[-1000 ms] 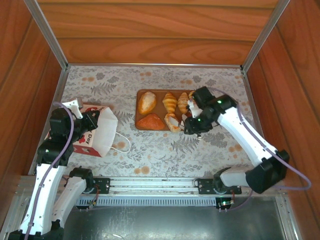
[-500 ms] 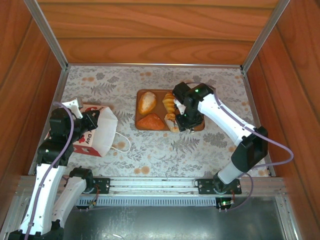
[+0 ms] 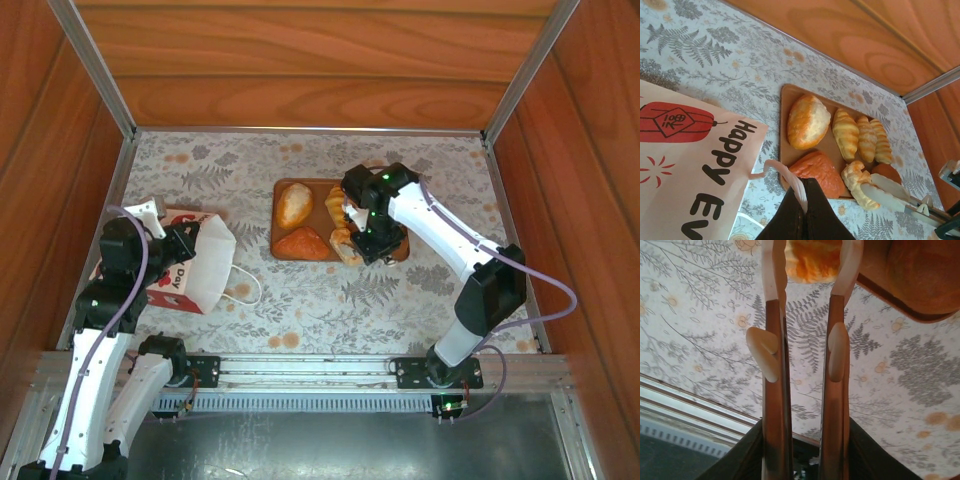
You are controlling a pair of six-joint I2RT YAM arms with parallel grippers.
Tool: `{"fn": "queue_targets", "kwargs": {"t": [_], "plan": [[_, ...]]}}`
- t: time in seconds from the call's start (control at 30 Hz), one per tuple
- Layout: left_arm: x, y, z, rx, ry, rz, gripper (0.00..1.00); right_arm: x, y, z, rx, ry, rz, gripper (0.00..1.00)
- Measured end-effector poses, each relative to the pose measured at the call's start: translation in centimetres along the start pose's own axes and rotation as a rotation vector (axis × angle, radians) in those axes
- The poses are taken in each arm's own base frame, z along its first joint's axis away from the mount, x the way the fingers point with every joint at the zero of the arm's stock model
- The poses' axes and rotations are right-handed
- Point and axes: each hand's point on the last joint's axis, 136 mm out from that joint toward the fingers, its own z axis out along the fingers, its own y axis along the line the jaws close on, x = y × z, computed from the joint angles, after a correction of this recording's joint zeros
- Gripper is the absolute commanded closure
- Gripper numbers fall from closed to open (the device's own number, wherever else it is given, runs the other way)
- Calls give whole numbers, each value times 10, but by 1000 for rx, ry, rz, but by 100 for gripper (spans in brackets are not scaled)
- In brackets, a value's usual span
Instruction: Take the fake bread out of the paper bag
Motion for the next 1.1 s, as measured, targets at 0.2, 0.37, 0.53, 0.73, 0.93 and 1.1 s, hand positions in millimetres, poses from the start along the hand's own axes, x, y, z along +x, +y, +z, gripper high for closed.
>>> {"fn": "queue_targets", "kwargs": {"t": [0.2, 0.37, 0.53, 0.73, 0.93, 1.1], "plan": [[0, 0, 0, 0, -1, 1, 100, -3, -14, -6, 80, -11, -119, 63], [0, 0, -1, 1, -2, 1, 100, -3, -22, -7, 128, -3, -238, 62], [0, -1, -1, 3, -5, 2, 100, -4, -30, -6, 178, 10, -358, 62], [0, 0, 0, 2, -3, 3, 100, -6, -29, -6, 179, -16, -472, 63], [2, 2, 1, -2, 2, 4, 100, -1, -29, -15, 196, -80, -538, 60], [2, 3, 3, -5, 6, 3, 100, -2, -29, -20, 199, -109, -495, 50]]}}
